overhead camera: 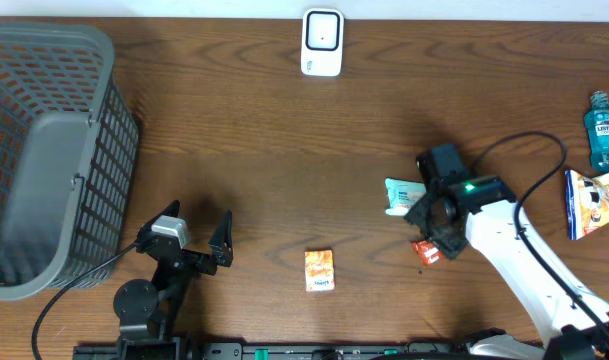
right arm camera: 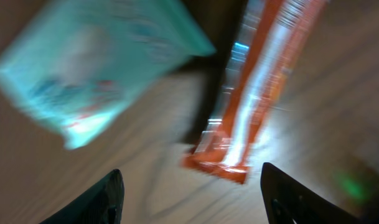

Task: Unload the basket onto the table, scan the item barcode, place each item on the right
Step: 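Grasp the orange-red snack bar with the right gripper and lift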

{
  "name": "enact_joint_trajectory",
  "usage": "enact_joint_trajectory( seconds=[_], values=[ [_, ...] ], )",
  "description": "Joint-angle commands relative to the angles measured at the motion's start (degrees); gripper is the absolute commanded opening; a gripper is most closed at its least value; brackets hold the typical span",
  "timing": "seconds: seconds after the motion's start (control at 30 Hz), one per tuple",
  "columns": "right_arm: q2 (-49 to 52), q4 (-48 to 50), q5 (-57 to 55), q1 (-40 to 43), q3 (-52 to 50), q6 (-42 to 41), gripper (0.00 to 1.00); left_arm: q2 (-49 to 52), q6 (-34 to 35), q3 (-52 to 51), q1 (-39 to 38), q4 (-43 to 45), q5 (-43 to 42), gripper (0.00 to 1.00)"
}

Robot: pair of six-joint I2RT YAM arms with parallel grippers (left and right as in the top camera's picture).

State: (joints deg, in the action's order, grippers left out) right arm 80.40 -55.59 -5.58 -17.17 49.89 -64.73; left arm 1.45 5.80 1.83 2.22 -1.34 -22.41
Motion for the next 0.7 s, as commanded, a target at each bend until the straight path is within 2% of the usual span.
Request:
enact_joint_trajectory(
  seconds=[0.0, 0.33, 0.4, 0.5, 0.67],
  values=[
    [2.7, 0.7, -3.6, -0.2, -2.6, -8.1, 0.65, -0.1, 0.1, -1.6, 0.1, -0.9, -0.9, 0.98],
    [12.1, 2.1, -6.7, 1.1, -2.8, -8.6, 0.66, -0.1, 0.1, -1.6, 0.1, -0.9, -1.0, 0.98],
    [13.0, 1.7, -7.1, 1.8, -2.8, -9.1, 0.68, -0.1, 0.1, -1.6, 0.1, -0.9, -0.9, 0.98],
    [14.3, 1.9, -9.2, 3.1, -2.8, -9.8, 0.77, -0.1, 0.1, -1.6, 0.1, -0.9, -1.0, 0.98],
    [19.7, 2.0, -9.1, 5.4, -2.9, -11.5, 0.77, -0.1, 0.1, -1.6, 0.1, -0.9, -1.0, 0.98]
  ],
)
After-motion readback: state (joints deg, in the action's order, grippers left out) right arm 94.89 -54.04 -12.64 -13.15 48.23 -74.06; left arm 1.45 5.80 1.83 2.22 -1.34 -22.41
